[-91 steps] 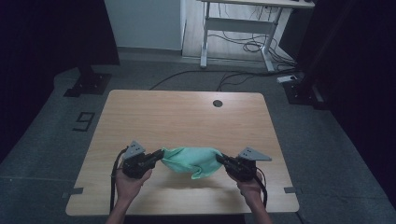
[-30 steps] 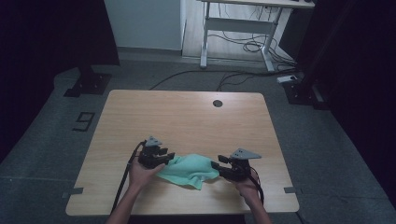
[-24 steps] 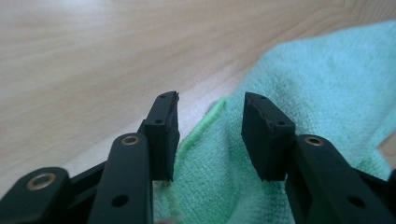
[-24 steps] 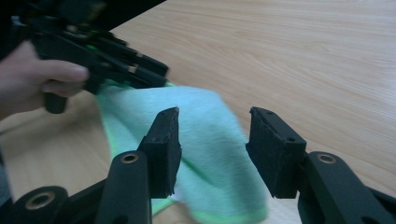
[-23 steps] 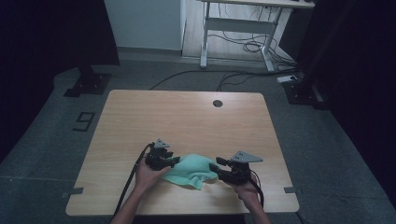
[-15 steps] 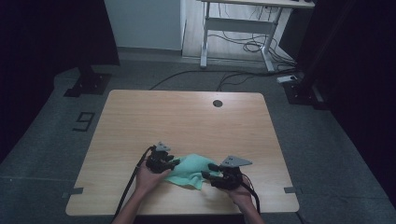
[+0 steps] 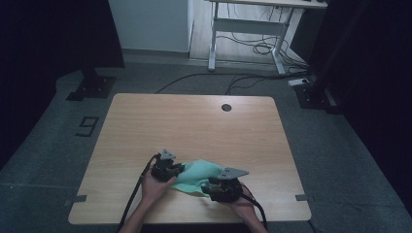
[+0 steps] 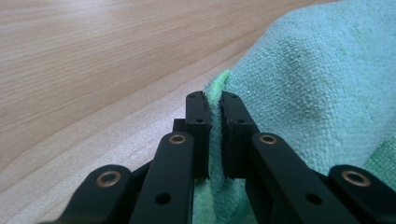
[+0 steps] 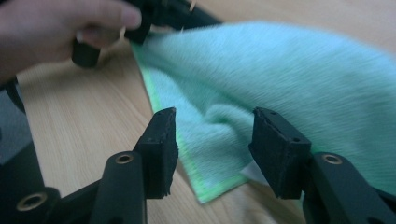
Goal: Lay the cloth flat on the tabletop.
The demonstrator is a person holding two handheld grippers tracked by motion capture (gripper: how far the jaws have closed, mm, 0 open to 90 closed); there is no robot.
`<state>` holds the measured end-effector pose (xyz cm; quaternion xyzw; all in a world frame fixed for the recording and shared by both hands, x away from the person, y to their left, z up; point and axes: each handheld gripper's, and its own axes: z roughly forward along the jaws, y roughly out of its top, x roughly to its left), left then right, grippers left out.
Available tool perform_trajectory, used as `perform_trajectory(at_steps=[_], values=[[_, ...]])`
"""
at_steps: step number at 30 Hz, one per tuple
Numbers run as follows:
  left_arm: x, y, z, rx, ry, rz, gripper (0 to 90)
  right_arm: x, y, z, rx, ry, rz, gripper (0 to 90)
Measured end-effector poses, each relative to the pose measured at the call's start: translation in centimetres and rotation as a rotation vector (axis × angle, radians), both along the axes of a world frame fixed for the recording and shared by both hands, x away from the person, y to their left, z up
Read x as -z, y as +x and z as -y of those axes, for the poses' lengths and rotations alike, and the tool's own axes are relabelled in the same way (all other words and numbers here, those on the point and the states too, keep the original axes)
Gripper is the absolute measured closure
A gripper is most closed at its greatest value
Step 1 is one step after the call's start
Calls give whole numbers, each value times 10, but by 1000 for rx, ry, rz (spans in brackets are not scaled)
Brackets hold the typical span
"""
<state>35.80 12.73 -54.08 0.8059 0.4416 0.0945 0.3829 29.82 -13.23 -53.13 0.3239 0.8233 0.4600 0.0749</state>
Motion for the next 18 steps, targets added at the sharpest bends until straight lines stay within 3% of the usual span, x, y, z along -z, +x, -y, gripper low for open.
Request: perform_trajectory(at_steps=[5, 10, 13, 15, 18], values=[[-1, -1, -2, -18, -11, 16, 839, 12, 3, -11, -18, -54, -23, 479], [-4, -1, -5, -39, -25, 28, 840, 17, 3, -17, -14, -101, -18, 464], [-5, -1, -6, -47, -28, 37, 840, 18, 4, -18, -1, -123, 6, 546], [-6, -2, -7, -53, -35, 44, 841, 18, 5, -17, 8, -144, 27, 661], [-9, -1, -9, -68, -51, 57, 842, 17, 10, -13, 37, -140, 14, 788]])
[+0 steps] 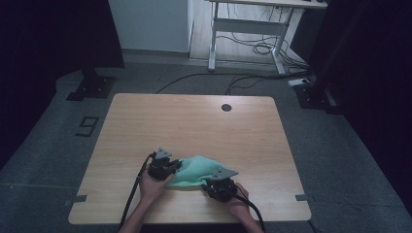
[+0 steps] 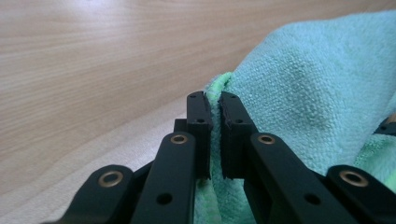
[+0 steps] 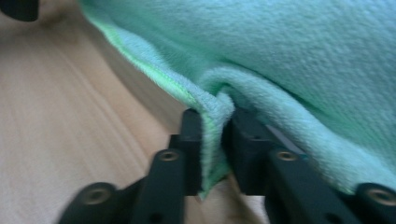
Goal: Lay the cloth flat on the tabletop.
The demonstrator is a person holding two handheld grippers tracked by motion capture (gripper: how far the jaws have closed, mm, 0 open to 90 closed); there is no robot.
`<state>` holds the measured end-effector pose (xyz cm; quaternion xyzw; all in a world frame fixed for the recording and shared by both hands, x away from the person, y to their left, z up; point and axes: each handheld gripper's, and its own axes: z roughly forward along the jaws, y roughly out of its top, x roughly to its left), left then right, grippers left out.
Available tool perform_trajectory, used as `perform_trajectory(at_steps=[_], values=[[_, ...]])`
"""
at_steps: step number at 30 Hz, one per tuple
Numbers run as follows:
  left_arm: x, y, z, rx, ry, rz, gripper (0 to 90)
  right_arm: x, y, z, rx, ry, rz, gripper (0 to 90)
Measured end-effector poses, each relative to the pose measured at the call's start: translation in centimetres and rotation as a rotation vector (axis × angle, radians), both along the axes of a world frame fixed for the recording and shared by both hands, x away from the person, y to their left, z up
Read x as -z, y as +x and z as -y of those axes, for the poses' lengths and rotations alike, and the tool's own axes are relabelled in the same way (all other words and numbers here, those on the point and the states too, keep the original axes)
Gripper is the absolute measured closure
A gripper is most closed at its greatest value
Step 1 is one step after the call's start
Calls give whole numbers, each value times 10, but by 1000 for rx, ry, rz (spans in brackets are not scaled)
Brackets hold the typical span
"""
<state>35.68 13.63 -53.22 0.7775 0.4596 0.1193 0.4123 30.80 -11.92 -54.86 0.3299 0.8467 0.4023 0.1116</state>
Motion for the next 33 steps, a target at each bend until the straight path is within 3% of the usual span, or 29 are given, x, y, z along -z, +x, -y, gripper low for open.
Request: perform_trajectory(at_steps=[4, 8, 12, 22, 29, 31, 33], values=[[-9, 4, -3, -33, -9, 34, 843, -3, 6, 7, 32, -38, 37, 833], [-22, 7, -9, -60, -36, 75, 844, -12, 11, 20, 66, 1, 40, 839], [-27, 6, -18, -82, -63, 83, 844, -16, 7, 31, 61, 33, 25, 846], [-3, -11, -34, -74, -57, 8, 834, -8, -17, 46, 23, 12, -15, 845], [4, -18, -35, -70, -56, 3, 828, -5, -19, 49, 15, 8, -38, 840], [5, -19, -34, -65, -57, 1, 829, -4, -20, 49, 4, 4, -44, 784], [7, -20, -33, -61, -57, 1, 828, -4, -21, 49, 0, 14, -41, 659]])
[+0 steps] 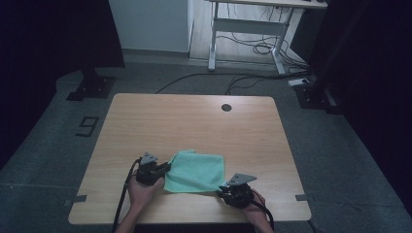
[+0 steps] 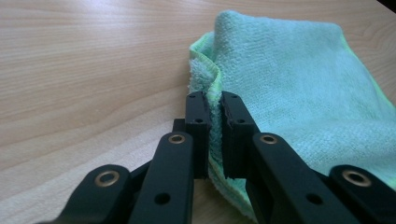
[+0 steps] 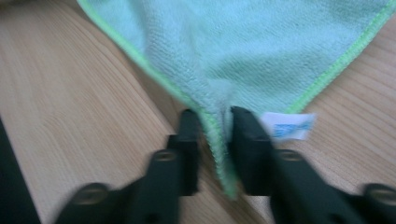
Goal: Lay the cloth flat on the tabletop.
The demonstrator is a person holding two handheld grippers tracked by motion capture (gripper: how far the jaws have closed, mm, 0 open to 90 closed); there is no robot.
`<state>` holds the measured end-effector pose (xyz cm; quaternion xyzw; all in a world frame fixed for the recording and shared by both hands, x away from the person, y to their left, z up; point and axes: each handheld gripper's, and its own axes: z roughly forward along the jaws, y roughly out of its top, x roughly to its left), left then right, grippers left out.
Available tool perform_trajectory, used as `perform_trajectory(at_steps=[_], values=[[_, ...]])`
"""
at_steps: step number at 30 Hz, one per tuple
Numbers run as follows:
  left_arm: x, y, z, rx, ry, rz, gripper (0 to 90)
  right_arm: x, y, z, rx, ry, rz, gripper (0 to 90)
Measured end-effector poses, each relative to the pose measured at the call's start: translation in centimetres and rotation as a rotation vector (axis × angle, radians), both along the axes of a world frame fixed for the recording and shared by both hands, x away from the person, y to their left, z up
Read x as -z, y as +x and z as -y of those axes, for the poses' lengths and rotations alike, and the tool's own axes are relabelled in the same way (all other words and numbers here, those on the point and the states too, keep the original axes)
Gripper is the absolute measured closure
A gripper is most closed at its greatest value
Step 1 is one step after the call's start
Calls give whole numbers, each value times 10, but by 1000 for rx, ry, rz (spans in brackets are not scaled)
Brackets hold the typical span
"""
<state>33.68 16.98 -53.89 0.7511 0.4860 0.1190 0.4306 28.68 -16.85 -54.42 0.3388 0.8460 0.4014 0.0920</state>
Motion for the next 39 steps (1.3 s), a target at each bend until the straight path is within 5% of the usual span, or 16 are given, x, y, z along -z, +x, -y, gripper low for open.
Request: perform_trajectory(at_steps=[2, 12, 20, 25, 30, 32, 39], values=[[1, 0, 1, 2, 6, 0, 827, -4, -1, 2, 4, 32, 7, 574], [1, 1, -1, 1, 7, 5, 826, -43, 12, 23, 73, 155, 79, 502], [0, 0, -1, 5, 7, 10, 828, -27, 70, 2, 142, 81, 90, 429], [1, 1, 0, 8, 7, 11, 828, -12, 107, -8, 194, 74, 50, 410], [1, 2, -1, 6, 9, 14, 830, -4, 127, -16, 191, 38, 24, 391], [1, 2, -1, 4, 10, 17, 833, 1, 132, -18, 197, -9, 14, 439], [0, 1, -3, -9, 8, 31, 836, 0, 127, -22, 118, -32, 14, 799]])
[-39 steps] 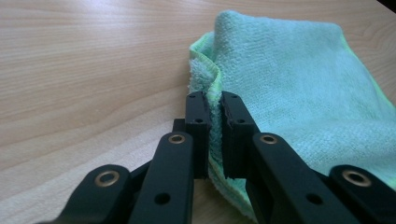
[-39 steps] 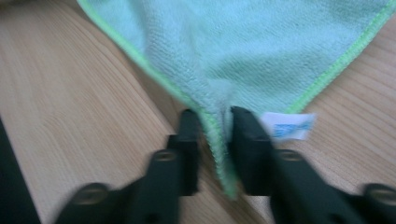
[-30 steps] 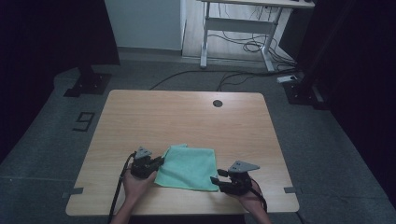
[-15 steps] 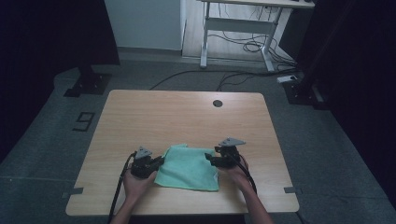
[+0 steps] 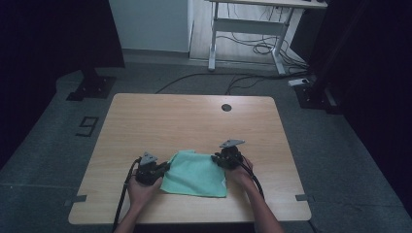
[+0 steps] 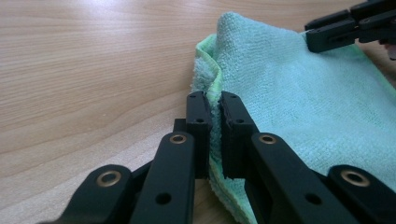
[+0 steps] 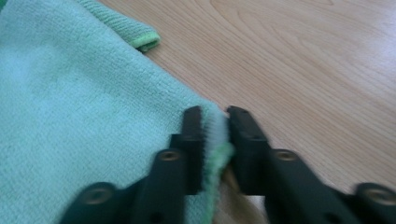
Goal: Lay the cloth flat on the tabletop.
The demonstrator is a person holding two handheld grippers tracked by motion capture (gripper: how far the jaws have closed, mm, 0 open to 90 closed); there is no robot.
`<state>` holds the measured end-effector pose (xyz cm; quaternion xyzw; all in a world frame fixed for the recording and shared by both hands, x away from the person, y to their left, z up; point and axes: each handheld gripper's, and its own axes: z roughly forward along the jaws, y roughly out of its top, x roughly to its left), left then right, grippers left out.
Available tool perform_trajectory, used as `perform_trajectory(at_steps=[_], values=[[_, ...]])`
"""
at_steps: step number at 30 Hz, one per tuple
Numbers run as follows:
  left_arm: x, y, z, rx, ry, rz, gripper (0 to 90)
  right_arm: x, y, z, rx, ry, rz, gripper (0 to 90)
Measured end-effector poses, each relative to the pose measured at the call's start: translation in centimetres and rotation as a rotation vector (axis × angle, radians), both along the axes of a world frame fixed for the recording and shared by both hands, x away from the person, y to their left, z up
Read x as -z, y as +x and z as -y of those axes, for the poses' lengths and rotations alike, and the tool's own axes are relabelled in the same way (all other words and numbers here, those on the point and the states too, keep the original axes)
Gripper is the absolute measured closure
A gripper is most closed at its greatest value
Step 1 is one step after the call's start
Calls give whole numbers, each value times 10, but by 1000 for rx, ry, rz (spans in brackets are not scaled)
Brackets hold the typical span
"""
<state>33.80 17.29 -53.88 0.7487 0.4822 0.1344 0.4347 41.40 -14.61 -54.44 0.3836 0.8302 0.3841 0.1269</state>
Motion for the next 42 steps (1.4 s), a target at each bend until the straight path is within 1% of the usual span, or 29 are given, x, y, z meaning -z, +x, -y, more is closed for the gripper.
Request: perform_trajectory(at_steps=[2, 4, 5, 6, 7, 8, 9, 10, 11, 12, 13, 15, 17, 18, 19, 20, 22, 23, 26, 27, 30, 33, 35, 36, 37, 38, 39, 42], values=[[-2, -1, -2, -11, -5, 15, 838, -4, 0, 2, 9, -8, 0, 833], [-4, -2, -3, -17, -22, 29, 839, -9, 0, 7, 24, 1, 18, 841], [-6, -2, -4, -19, -29, 38, 839, -13, 0, 10, 30, 15, 25, 843], [-9, -3, -3, -18, -32, 54, 839, -17, -1, 13, 38, 31, 39, 844], [-10, -3, -2, -17, -35, 63, 839, -23, -2, 16, 48, 48, 66, 845], [-14, -4, -1, -16, -43, 80, 840, -26, -3, 17, 50, 54, 82, 845], [-16, -5, -1, -16, -49, 91, 839, -32, -6, 19, 51, 56, 114, 844], [-18, -6, 0, -13, -52, 98, 839, -35, -8, 20, 50, 56, 134, 844], [-19, -7, 0, -7, -50, 95, 839, -38, -11, 21, 50, 62, 151, 843], [-18, -8, -1, -1, -47, 83, 838, -40, -14, 22, 47, 65, 155, 840], [-17, -8, -2, -1, -50, 73, 836, -39, -18, 23, 39, 58, 154, 833], [-11, -7, -4, 5, -49, 30, 832, -32, -24, 23, 21, 24, 134, 800], [-6, -8, -4, 8, -37, 4, 828, -23, -29, 23, 7, -12, 96, 737], [-4, -8, -4, 13, -27, -8, 825, -19, -31, 23, 8, -23, 85, 705], [-2, -10, -4, 15, -24, -11, 824, -15, -34, 24, 8, -35, 79, 690], [-1, -11, -4, 18, -19, -14, 824, -13, -36, 24, 3, -36, 78, 677], [1, -13, -6, 27, -9, -28, 816, -13, -39, 26, -8, -19, 69, 638], [1, -13, -7, 24, -10, -36, 808, -13, -40, 28, -12, -12, 67, 637], [1, -13, -9, 19, -11, -45, 779, -16, -42, 31, -24, 27, 46, 638], [1, -13, -10, 20, -11, -46, 770, -16, -42, 31, -28, 31, 39, 641], [-3, -14, -11, 13, -13, -33, 715, -15, -42, 32, -11, 33, 30, 634], [-11, -14, -14, 1, -23, -9, 672, -15, -40, 34, 10, 46, 33, 586], [-17, -14, -15, -20, -6, 25, 658, -15, -38, 35, 22, 58, 32, 541], [-20, -14, -15, -25, 8, 41, 653, -15, -38, 35, 31, 57, 30, 514], [-24, -13, -14, -32, 12, 56, 644, -14, -37, 34, 34, 55, 26, 500], [-27, -12, -13, -34, 1, 65, 644, -13, -37, 33, 39, 54, 21, 497], [-29, -9, -12, -28, -10, 63, 649, -12, -36, 32, 38, 56, 15, 497], [-30, 5, -2, -6, 9, 42, 651, -9, -37, 27, 25, 42, 5, 510]])
